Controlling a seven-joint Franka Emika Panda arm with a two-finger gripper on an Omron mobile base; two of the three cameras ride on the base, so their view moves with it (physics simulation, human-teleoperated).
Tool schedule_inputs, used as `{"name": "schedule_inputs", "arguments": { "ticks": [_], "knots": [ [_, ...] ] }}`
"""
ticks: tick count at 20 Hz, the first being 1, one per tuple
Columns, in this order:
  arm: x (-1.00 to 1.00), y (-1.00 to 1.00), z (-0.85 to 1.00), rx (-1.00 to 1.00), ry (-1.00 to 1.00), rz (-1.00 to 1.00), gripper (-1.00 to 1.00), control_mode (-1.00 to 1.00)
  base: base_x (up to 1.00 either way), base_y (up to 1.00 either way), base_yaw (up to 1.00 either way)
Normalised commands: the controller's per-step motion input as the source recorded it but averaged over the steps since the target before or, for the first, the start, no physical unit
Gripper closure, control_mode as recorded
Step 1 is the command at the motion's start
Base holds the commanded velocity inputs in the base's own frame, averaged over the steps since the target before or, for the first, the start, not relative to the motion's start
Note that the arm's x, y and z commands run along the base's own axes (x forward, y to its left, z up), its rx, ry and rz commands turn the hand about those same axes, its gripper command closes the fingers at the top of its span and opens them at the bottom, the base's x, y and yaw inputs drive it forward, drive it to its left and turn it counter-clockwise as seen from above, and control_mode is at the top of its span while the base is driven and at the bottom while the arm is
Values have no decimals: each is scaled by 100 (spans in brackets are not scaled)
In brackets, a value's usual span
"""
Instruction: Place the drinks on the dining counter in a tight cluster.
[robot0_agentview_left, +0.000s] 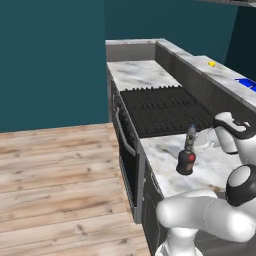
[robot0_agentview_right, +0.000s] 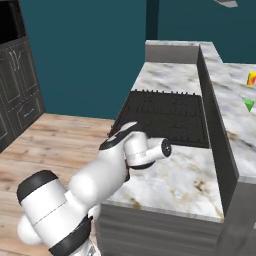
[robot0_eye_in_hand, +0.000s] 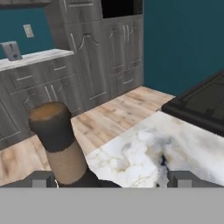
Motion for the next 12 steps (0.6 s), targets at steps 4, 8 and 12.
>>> {"name": "schedule_inputs", "arguments": {
  "ticks": [4, 8, 12],
  "knots": [
    [0, 0, 0, 4, -3, 26, -100, -100, 0, 0, 0],
    [0, 0, 0, 0, -2, 12, -100, -100, 0, 0, 0],
    [7, 0, 0, 0, 0, 2, -100, -100, 0, 0, 0]
  ]
}}
